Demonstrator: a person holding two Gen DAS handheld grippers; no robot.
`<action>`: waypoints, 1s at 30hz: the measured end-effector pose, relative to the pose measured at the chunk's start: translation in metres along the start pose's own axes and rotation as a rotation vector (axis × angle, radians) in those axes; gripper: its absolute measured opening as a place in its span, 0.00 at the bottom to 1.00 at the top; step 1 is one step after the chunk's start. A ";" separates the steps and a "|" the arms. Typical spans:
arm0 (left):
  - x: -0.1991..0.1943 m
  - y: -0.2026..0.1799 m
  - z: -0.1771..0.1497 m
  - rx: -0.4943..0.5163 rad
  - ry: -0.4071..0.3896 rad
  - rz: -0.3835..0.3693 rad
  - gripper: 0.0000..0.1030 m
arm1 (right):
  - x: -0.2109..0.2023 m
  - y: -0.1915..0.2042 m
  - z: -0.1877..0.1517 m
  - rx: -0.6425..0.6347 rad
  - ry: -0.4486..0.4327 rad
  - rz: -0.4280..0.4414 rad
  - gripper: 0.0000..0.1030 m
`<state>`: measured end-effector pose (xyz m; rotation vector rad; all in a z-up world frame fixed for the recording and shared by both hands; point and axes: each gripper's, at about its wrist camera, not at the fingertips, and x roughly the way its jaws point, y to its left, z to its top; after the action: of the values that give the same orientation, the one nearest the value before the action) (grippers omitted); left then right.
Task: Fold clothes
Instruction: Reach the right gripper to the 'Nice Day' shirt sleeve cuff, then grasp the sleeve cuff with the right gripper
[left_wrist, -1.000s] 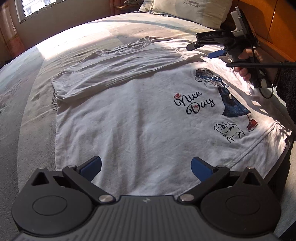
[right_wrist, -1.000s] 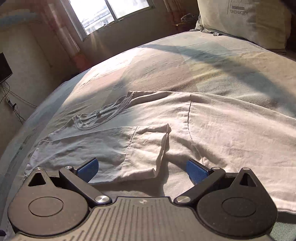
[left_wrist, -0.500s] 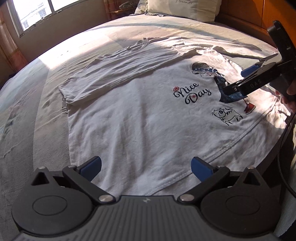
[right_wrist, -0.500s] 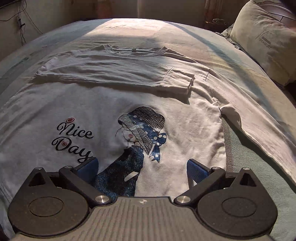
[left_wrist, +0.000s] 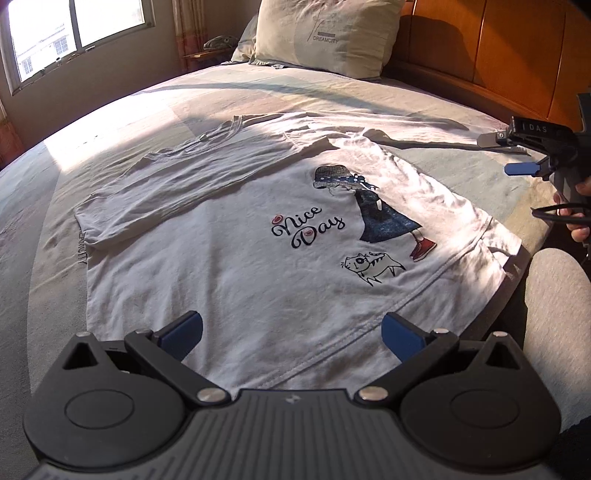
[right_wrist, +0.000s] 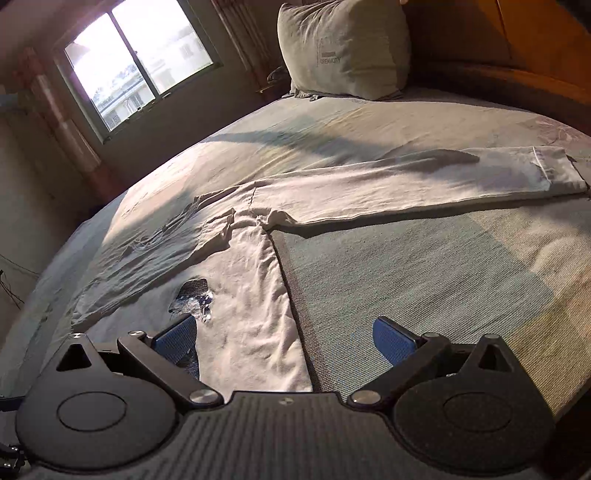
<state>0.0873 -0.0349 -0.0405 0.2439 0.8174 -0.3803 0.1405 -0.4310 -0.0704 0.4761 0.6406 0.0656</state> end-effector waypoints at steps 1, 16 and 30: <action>0.001 -0.002 0.001 0.002 -0.007 -0.010 0.99 | 0.002 -0.012 0.006 0.023 -0.025 -0.015 1.00; 0.046 -0.026 0.031 0.017 0.033 -0.056 0.99 | 0.054 -0.130 0.059 0.276 -0.174 -0.077 1.00; 0.073 -0.038 0.049 -0.001 0.024 -0.122 0.99 | 0.074 -0.130 0.063 0.228 -0.272 -0.150 1.00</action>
<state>0.1494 -0.1037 -0.0647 0.1984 0.8587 -0.4921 0.2263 -0.5579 -0.1260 0.6422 0.4159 -0.2133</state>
